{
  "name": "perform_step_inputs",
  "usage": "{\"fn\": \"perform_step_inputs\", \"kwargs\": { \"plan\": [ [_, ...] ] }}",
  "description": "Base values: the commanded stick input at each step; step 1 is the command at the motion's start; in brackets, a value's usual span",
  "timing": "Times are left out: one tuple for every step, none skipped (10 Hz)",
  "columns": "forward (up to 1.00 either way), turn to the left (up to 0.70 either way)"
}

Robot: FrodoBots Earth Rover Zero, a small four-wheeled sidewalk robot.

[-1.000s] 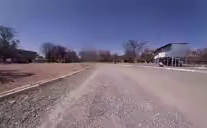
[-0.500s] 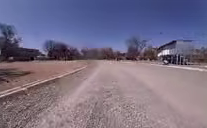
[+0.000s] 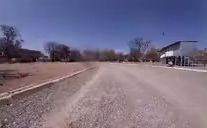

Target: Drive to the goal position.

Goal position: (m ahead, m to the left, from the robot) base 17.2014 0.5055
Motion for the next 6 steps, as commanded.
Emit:
{"fn": "perform_step_inputs", "kwargs": {
  "plan": [
    [1.00, -0.16],
    [1.00, -0.04],
    [1.00, 0.00],
    [1.00, 0.00],
    [1.00, 0.00],
    [1.00, 0.00]
  ]
}}
